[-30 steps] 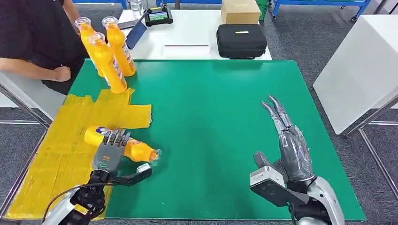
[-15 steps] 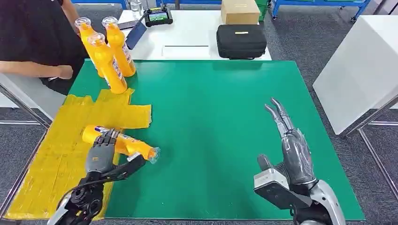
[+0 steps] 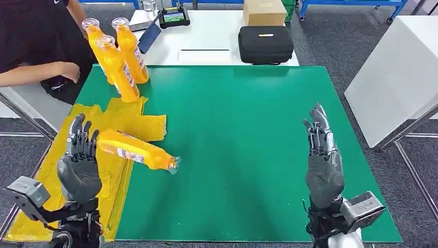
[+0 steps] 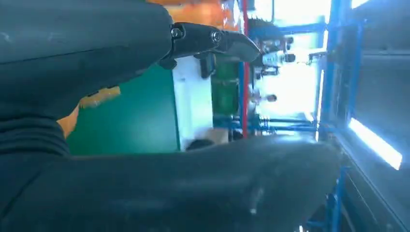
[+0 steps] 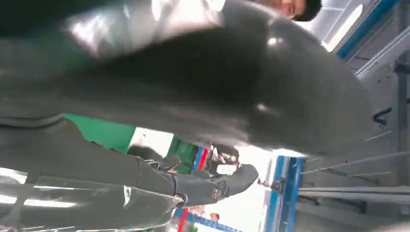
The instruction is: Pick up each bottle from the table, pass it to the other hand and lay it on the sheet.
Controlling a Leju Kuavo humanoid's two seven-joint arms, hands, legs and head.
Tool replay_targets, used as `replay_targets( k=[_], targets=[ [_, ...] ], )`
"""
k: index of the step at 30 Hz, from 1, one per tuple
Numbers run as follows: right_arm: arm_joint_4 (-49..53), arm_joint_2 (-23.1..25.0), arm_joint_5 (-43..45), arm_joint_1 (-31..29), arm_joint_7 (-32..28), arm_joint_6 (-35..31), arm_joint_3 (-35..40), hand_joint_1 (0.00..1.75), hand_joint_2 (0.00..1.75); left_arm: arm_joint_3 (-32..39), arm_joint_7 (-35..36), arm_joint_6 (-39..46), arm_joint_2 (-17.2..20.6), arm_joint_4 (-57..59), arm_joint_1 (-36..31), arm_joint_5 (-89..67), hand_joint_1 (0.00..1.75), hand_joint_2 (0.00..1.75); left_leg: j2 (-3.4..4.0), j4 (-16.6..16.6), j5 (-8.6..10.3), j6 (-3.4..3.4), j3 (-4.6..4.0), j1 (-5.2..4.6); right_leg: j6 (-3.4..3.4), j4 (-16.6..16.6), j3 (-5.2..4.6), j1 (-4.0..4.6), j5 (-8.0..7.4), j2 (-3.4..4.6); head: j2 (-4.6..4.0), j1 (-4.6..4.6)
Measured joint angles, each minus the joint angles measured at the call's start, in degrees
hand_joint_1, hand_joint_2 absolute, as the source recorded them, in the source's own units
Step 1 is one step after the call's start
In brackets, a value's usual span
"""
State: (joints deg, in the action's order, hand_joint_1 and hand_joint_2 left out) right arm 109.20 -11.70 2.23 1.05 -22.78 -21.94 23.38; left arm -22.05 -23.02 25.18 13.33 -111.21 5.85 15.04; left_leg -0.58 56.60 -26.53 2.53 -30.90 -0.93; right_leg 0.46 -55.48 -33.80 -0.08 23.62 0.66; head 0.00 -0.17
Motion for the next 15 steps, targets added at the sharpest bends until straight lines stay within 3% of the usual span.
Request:
replay_targets(
  k=[15],
  targets=[
    [-2.9, 1.6, -4.1, -4.4, 3.1, 1.0, 5.5, 0.00, 0.00, -2.9, 2.7, 0.7, -2.8, 1.2, -1.1, -7.3, 0.00, 0.00, 0.00, 0.0, 0.01, 0.00, -0.03, 0.00, 0.00, 0.0, -0.03, -0.01, 0.00, 0.00, 0.00, 0.02]
  ],
)
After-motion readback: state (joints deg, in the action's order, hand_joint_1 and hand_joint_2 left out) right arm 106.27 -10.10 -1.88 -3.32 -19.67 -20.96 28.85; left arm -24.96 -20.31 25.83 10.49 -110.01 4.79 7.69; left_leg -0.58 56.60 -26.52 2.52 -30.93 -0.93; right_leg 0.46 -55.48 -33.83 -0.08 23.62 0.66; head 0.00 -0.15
